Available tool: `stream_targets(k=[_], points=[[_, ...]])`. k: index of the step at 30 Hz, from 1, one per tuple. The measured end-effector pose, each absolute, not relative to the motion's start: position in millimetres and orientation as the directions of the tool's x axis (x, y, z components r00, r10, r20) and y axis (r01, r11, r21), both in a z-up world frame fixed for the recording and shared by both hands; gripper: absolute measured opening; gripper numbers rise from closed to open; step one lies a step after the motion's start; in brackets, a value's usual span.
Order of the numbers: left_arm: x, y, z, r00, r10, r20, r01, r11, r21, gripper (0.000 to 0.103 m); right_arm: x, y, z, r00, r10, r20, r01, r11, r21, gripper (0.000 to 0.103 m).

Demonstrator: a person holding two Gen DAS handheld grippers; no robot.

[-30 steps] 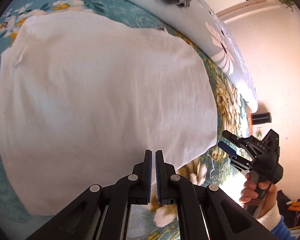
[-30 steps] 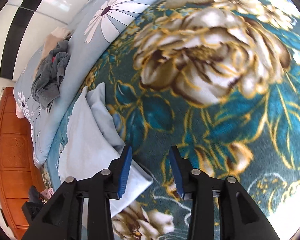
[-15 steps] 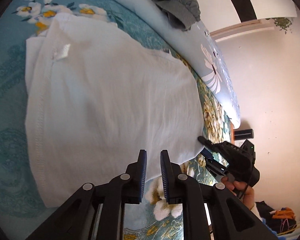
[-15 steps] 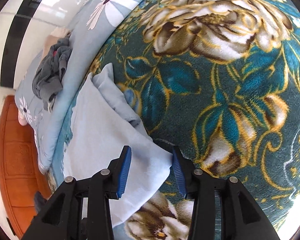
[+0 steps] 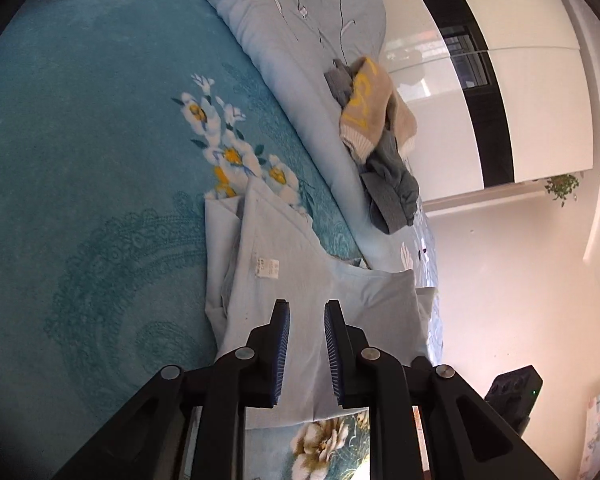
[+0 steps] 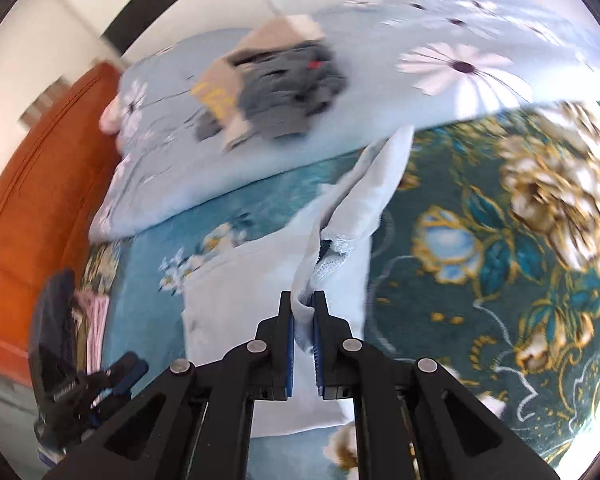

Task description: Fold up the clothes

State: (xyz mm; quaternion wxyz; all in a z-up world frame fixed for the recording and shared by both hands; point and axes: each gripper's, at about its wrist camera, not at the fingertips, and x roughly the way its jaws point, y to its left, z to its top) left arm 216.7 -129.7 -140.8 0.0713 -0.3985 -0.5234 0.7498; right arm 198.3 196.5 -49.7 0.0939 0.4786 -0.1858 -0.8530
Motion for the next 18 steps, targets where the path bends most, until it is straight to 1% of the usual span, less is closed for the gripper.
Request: stream_targets(k=[2, 4, 7, 9, 10, 14, 16, 18], points=[[220, -139, -143, -0.684, 0.513, -0.518, 0.33, -0.416, -0.847, 0.021, 204, 144, -58, -0.447, -0.404, -0.798, 0.135, -0.912, 0.387, 0.007], [223, -145, -145, -0.692, 0.505, -0.516, 0.346, -0.396, -0.851, 0.021, 210, 101, -78, -0.366, -0.422, -0.829, 0.223, -0.905, 0.363, 0.007], [228, -149, -146, -0.699, 0.501, -0.509, 0.35, -0.381, -0.856, 0.021, 218, 70, -117, -0.262, -0.419, -0.87, 0.237, -0.901, 0.363, 0.007], [228, -151, -147, -0.704, 0.499, -0.506, 0.354, -0.372, -0.858, 0.021, 227, 57, -128, -0.227, -0.412, -0.882, 0.271, -0.897, 0.349, 0.006], [228, -152, -148, -0.706, 0.499, -0.503, 0.356, -0.364, -0.861, 0.021, 232, 52, -130, -0.216, -0.417, -0.883, 0.299, -0.889, 0.346, 0.003], [225, -151, -152, -0.691, 0.51, -0.512, 0.368, -0.361, -0.857, 0.022, 244, 43, -130, -0.195, -0.407, -0.892, 0.358, -0.877, 0.322, 0.003], [226, -150, -151, -0.689, 0.515, -0.51, 0.364, -0.362, -0.858, 0.023, 243, 48, -125, -0.208, -0.402, -0.892, 0.36, -0.879, 0.312, 0.003], [225, -149, -152, -0.682, 0.522, -0.512, 0.367, -0.361, -0.857, 0.026, 237, 56, -117, -0.237, -0.401, -0.885, 0.339, -0.887, 0.312, 0.003]])
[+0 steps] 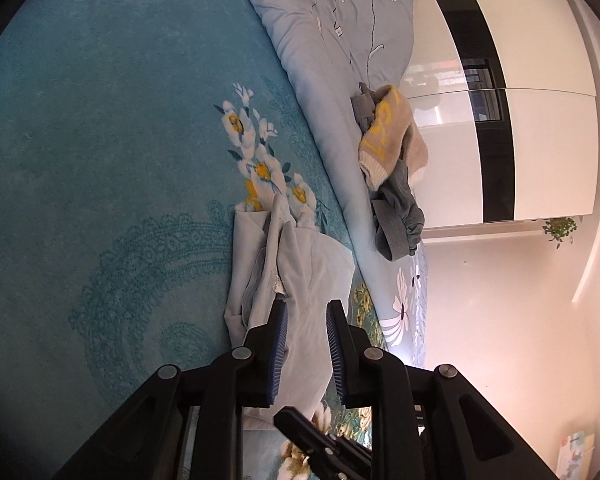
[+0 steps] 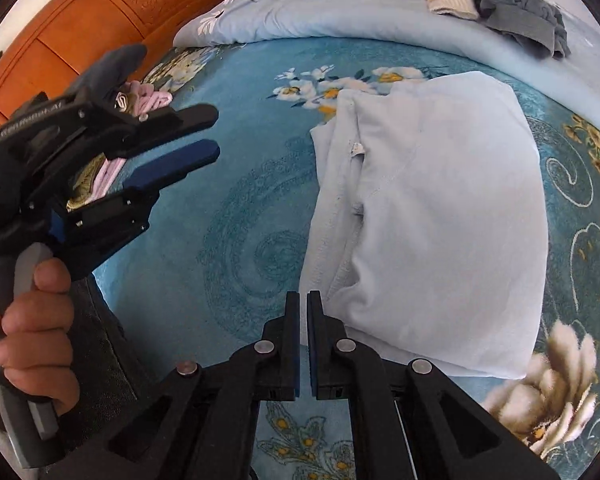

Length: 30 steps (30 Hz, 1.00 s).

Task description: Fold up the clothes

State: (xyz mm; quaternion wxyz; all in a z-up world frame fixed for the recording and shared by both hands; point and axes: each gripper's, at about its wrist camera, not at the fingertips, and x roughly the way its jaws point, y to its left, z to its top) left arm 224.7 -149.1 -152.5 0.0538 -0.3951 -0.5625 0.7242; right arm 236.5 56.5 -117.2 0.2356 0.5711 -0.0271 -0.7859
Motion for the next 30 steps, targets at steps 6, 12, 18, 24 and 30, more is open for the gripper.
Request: stream_targets(k=[6, 12, 18, 24, 30], points=[[219, -142, -160, -0.644, 0.542, -0.54, 0.39, -0.374, -0.841, 0.029, 199, 79, -109, -0.311, -0.284, -0.907, 0.241, -0.947, 0.214, 0.03], [222, -150, -169, -0.649, 0.523, -0.553, 0.432, -0.345, -0.833, 0.029, 171, 39, -124, -0.28, -0.203, -0.938, 0.3, -0.947, 0.115, 0.048], [223, -155, -174, -0.653, 0.517, -0.553, 0.449, -0.324, -0.833, 0.03, 160, 23, -155, -0.239, -0.027, -0.971, 0.284, -0.958, -0.043, 0.048], [220, -152, -175, -0.641, 0.536, -0.55, 0.444, -0.326, -0.835, 0.03, 167, 33, -153, -0.245, 0.01, -0.97, 0.28, -0.957, -0.081, 0.045], [222, -154, -174, -0.648, 0.535, -0.542, 0.443, -0.315, -0.839, 0.031, 168, 34, -154, -0.235, -0.003, -0.972, 0.289, -0.955, -0.067, 0.018]])
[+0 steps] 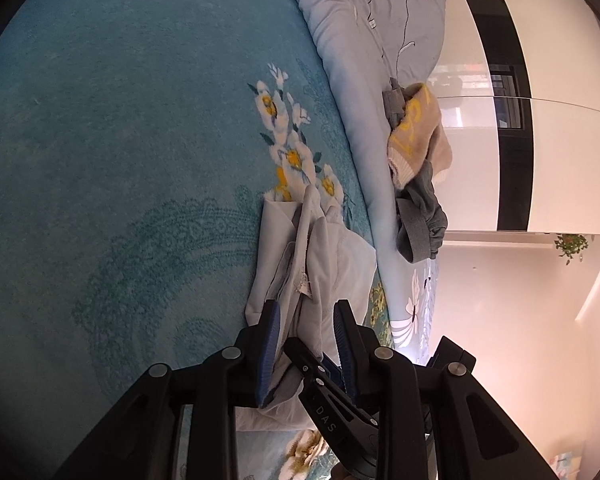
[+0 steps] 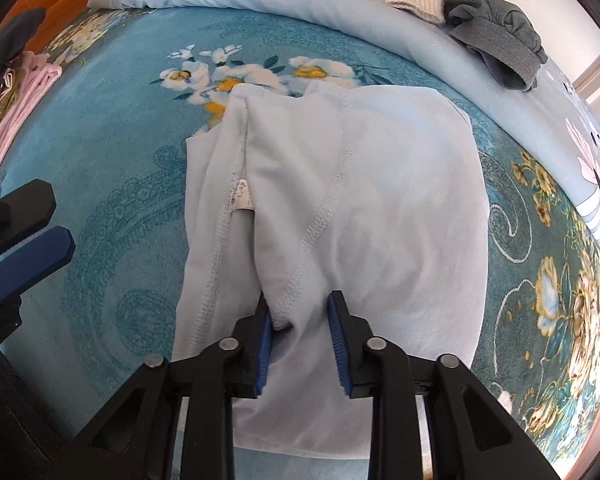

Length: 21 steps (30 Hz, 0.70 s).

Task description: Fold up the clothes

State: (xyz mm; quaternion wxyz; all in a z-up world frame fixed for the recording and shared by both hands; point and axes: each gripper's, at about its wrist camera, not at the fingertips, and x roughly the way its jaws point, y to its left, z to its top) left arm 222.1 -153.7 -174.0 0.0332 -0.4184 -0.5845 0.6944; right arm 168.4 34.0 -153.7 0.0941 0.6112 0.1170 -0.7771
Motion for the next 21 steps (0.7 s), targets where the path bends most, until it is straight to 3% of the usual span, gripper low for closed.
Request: stream_targets(k=[4, 9, 13, 18, 21], points=[[224, -157, -175, -0.655, 0.533, -0.536, 0.446, -0.3, -0.843, 0.031, 164, 49, -145, -0.212, -0.1, -0.972, 0.255, -0.966, 0.044, 0.009], [221, -154, -175, -0.65, 0.544, -0.531, 0.438, -0.303, -0.846, 0.031, 171, 72, -109, -0.239, -0.259, -0.936, 0.223, -0.953, 0.206, 0.008], [218, -152, -176, -0.641, 0.551, -0.534, 0.436, -0.312, -0.844, 0.031, 185, 54, -95, -0.245, -0.293, -0.924, 0.314, -0.926, 0.21, 0.008], [220, -154, -176, -0.641, 0.546, -0.54, 0.44, -0.315, -0.841, 0.031, 189, 23, -128, -0.183, -0.268, -0.946, 0.345, -0.918, 0.194, 0.008], [219, -153, -177, -0.641, 0.547, -0.539, 0.437, -0.317, -0.842, 0.031, 189, 18, -136, -0.173, -0.257, -0.951, 0.36, -0.915, 0.182, 0.017]])
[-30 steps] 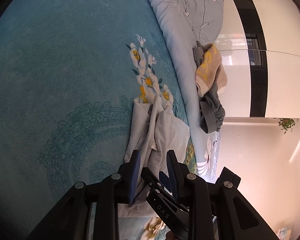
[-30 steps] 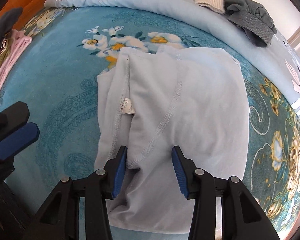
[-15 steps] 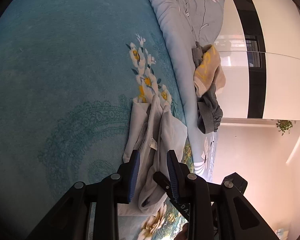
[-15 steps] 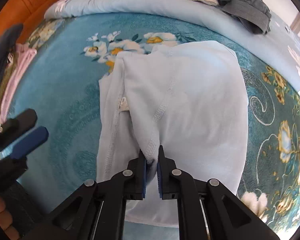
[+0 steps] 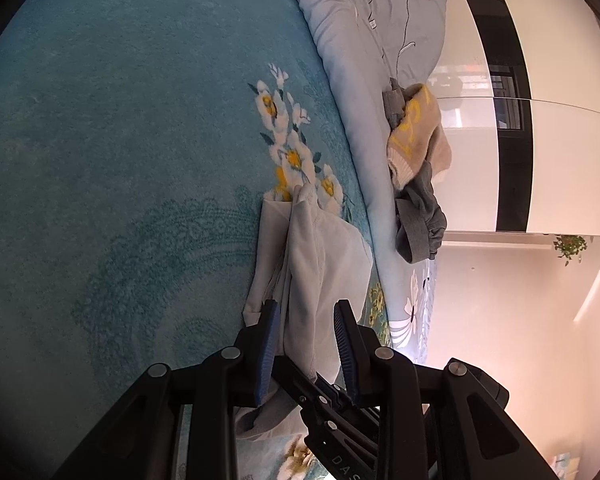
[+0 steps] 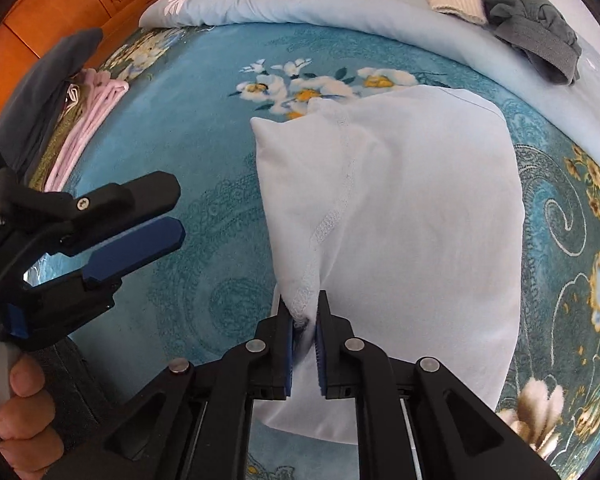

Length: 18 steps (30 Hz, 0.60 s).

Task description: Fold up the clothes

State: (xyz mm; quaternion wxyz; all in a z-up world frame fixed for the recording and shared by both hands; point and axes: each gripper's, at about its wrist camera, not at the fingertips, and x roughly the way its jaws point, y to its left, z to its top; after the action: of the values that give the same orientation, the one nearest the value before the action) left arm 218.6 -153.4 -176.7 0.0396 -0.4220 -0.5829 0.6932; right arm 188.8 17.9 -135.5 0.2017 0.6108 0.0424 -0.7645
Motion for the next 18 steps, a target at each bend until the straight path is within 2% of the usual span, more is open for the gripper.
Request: stream_targets(k=[3, 6, 10, 14, 16, 18], points=[[213, -147, -175, -0.626, 0.561, -0.542, 0.419, -0.345, -0.84, 0.032, 192, 26, -124, -0.163, -0.314, -0.935, 0.408, -0.884, 0.226, 0.033], [203, -134, -172, -0.588, 0.588, -0.555, 0.387, -0.398, -0.832, 0.036, 198, 56, -109, -0.201, -0.337, -0.92, 0.414, -0.88, 0.232, 0.033], [188, -112, -180, -0.5, 0.61, -0.615, 0.384, -0.48, -0.789, 0.038, 193, 141, -108, -0.269, -0.3, -0.915, 0.212, -0.945, 0.248, 0.034], [186, -103, -202, -0.372, 0.533, -0.76, 0.489, -0.583, -0.648, 0.038, 203, 209, -127, -0.268, -0.329, -0.905, 0.018, -0.941, 0.337, 0.035], [191, -112, -204, -0.383, 0.511, -0.77, 0.527, -0.563, -0.636, 0.038, 209, 225, -139, -0.257, -0.381, -0.888, -0.03, -0.915, 0.401, 0.051], [196, -123, -199, -0.426, 0.48, -0.767, 0.538, -0.547, -0.641, 0.037, 212, 226, -152, -0.241, -0.425, -0.873, -0.046, -0.893, 0.447, 0.052]])
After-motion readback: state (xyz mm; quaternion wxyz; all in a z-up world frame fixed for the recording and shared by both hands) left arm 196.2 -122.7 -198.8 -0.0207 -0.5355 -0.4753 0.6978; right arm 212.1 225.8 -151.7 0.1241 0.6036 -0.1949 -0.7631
